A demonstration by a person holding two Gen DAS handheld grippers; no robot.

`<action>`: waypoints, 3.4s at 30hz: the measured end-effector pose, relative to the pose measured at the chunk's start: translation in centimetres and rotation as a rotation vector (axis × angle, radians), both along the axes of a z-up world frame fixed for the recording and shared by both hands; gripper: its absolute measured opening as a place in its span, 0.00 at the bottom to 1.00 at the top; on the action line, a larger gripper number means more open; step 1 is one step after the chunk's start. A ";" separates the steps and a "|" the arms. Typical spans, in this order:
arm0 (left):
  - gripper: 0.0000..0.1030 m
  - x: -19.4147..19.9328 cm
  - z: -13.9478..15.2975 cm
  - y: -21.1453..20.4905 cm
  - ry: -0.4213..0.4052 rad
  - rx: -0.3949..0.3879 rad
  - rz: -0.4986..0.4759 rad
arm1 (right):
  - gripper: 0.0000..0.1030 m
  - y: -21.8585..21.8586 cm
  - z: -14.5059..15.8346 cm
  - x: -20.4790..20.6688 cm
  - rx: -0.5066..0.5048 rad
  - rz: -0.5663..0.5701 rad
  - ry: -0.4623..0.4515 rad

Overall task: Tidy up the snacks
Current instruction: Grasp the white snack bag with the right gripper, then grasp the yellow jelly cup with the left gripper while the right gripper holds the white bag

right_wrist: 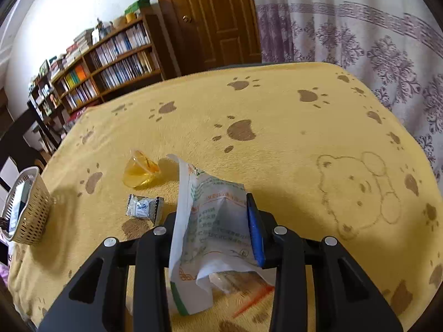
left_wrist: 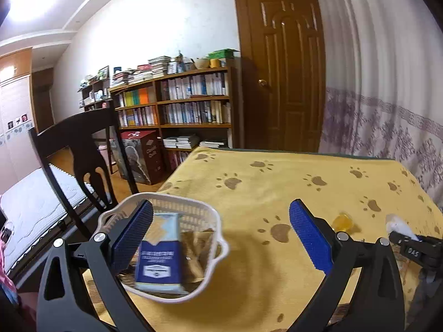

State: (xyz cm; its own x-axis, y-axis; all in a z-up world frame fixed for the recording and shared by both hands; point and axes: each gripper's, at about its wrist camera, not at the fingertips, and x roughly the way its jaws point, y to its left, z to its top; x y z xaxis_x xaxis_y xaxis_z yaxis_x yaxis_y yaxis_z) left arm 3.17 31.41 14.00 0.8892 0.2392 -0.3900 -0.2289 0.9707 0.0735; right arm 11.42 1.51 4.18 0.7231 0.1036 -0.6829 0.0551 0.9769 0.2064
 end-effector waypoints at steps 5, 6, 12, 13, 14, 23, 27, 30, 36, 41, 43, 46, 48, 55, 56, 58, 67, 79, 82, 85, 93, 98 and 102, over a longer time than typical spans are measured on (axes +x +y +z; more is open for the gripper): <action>0.97 1.5 -0.6 -2.0 0.045 -0.021 -0.073 | 0.35 -1.5 0.7 -2.1 -0.016 -0.051 -0.049; 0.97 1.8 -0.8 -2.4 0.054 -0.019 -0.088 | 0.35 -1.9 0.8 -2.6 -0.009 -0.062 -0.058; 0.97 4.1 -2.2 -5.4 0.119 -0.032 -0.195 | 0.35 -4.1 0.3 -3.6 0.004 -0.118 -0.069; 0.97 4.8 -2.6 -5.9 0.143 -0.052 -0.224 | 0.35 -4.4 0.0 -3.7 0.003 -0.128 -0.066; 0.97 5.4 -3.0 -6.2 0.162 -0.065 -0.241 | 0.35 -4.6 -0.3 -3.7 0.007 -0.133 -0.061; 0.97 10.6 -6.5 -10.2 0.296 -0.089 -0.414 | 0.35 -4.5 -1.5 -3.9 0.021 -0.130 -0.042; 0.92 12.3 -8.0 -11.7 0.353 -0.074 -0.467 | 0.35 -4.5 -1.9 -3.7 0.033 -0.125 -0.033; 0.91 13.2 -8.9 -12.5 0.376 -0.071 -0.503 | 0.35 -4.6 -1.9 -3.8 0.039 -0.129 -0.033; 0.76 15.2 -10.2 -13.8 0.428 -0.059 -0.550 | 0.35 -4.6 -2.0 -3.7 0.046 -0.131 -0.033; 0.54 16.9 -11.3 -14.0 0.487 -0.073 -0.555 | 0.35 -4.6 -2.0 -3.7 0.049 -0.132 -0.034; 0.49 17.1 -11.5 -13.8 0.495 -0.099 -0.564 | 0.35 -4.6 -2.1 -3.7 0.049 -0.132 -0.034; 0.48 17.0 -11.6 -13.8 0.487 -0.106 -0.566 | 0.35 -4.6 -2.0 -3.7 0.048 -0.132 -0.033; 0.48 16.9 -11.6 -13.6 0.480 -0.117 -0.564 | 0.35 -4.6 -2.1 -3.7 0.049 -0.131 -0.033; 0.48 15.5 -10.8 -12.9 0.442 -0.146 -0.555 | 0.35 -4.6 -2.1 -3.6 0.048 -0.131 -0.036; 0.48 15.2 -10.6 -12.8 0.436 -0.145 -0.552 | 0.35 -4.6 -2.1 -3.7 0.048 -0.131 -0.037; 0.48 14.8 -10.3 -12.8 0.428 -0.141 -0.548 | 0.35 -4.7 -2.1 -3.7 0.051 -0.131 -0.040; 0.48 12.6 -8.5 -12.0 0.392 -0.147 -0.521 | 0.35 -4.9 -2.0 -3.9 0.063 -0.135 -0.049; 0.48 9.1 -5.5 -8.2 0.315 -0.193 -0.431 | 0.35 -4.9 -1.8 -4.1 0.060 -0.134 -0.060; 0.48 8.3 -4.8 -6.8 0.292 -0.186 -0.384 | 0.35 -4.8 -1.8 -4.1 0.058 -0.134 -0.058; 0.47 7.4 -3.7 -5.2 0.249 -0.168 -0.335 | 0.35 -4.7 -1.8 -4.1 0.053 -0.132 -0.058; 0.47 5.9 -1.8 -2.1 0.196 -0.172 -0.283 | 0.35 -4.6 -2.0 -4.1 0.054 -0.139 -0.055; 0.49 6.5 -3.7 -3.0 0.257 -0.172 -0.308 | 0.35 -4.6 -2.0 -4.2 0.054 -0.141 -0.057; 0.62 7.2 -6.2 -4.5 0.311 -0.162 -0.329 | 0.35 -4.7 -2.0 -4.2 0.059 -0.143 -0.056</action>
